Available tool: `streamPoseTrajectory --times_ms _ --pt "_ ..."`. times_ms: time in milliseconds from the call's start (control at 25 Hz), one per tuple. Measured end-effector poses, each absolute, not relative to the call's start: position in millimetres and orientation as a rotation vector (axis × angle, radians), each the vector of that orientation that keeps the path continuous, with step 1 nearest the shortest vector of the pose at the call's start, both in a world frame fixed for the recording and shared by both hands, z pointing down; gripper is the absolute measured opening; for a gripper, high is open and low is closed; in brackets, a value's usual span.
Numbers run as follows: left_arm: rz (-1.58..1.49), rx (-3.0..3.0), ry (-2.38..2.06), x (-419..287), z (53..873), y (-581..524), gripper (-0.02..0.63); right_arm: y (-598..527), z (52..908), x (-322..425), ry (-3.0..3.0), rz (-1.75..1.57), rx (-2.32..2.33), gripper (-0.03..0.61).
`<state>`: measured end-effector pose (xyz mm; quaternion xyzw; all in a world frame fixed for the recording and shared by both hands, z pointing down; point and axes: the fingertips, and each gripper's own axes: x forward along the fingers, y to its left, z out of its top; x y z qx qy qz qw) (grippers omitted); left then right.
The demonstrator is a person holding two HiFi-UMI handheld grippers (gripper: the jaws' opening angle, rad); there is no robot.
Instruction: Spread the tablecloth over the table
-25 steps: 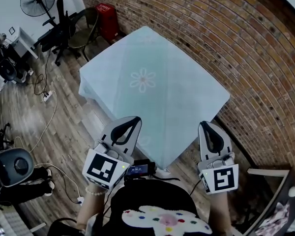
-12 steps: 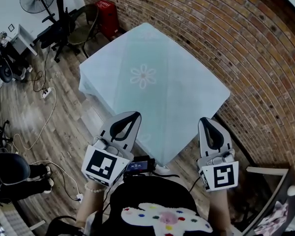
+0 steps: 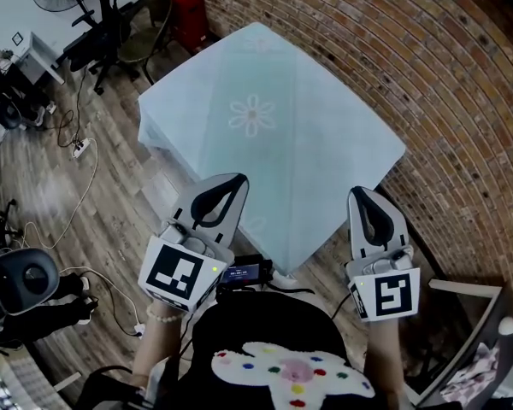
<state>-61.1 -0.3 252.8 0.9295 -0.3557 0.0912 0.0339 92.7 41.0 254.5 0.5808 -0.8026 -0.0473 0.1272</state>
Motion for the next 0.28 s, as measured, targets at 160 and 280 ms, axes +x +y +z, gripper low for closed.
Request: streamPoseTrajectory --times_ms 160,280 --pt "0.278 2.863 -1.095 -63.3 254.4 -2.2 0.015 38.3 253.2 89.1 -2.339 -0.138 1.701 0.038" --pt "0.29 2.884 -1.103 -65.5 256.7 -4.7 0.015 38.3 257.4 88.9 -2.33 -0.151 1.676 0.038"
